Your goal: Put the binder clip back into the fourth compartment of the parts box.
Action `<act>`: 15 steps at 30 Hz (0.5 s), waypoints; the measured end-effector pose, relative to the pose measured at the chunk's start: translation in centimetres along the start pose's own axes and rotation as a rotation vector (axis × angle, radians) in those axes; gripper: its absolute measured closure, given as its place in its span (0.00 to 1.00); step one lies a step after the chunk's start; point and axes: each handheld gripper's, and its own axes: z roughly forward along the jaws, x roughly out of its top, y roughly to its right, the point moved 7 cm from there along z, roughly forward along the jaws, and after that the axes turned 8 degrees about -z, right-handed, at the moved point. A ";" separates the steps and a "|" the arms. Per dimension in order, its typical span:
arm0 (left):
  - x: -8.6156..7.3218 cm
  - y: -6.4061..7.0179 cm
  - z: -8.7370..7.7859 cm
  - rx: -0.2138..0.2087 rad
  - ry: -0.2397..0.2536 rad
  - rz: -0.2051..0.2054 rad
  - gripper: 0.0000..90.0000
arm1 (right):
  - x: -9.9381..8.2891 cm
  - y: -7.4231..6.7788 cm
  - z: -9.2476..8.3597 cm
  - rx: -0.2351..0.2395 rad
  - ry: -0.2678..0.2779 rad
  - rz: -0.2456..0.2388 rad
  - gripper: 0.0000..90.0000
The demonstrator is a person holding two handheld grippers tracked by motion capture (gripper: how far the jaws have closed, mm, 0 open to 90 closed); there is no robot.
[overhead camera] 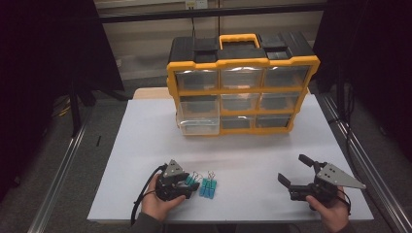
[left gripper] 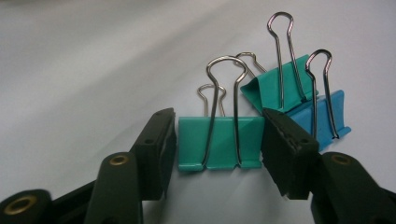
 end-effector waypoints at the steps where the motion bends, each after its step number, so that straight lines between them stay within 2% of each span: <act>1: 0.0 0.0 0.0 0.000 0.000 0.000 0.54 | 0.0 0.0 0.0 0.000 0.000 0.000 0.01; 3: 0.1 0.0 -0.1 -0.006 -0.007 -0.023 0.55 | 0.0 0.0 0.0 0.001 0.001 0.000 0.01; 5: 0.1 -0.1 -0.2 -0.008 -0.011 -0.022 0.55 | 0.0 0.0 0.0 0.001 0.003 -0.003 0.00; 9: 0.3 -0.1 -0.5 -0.026 -0.012 -0.064 0.55 | -0.1 0.0 0.1 0.002 -0.002 0.003 0.01; 15: 0.7 -0.4 -1.3 -0.042 -0.012 -0.077 0.55 | 0.0 -0.1 0.1 0.008 0.001 0.003 0.01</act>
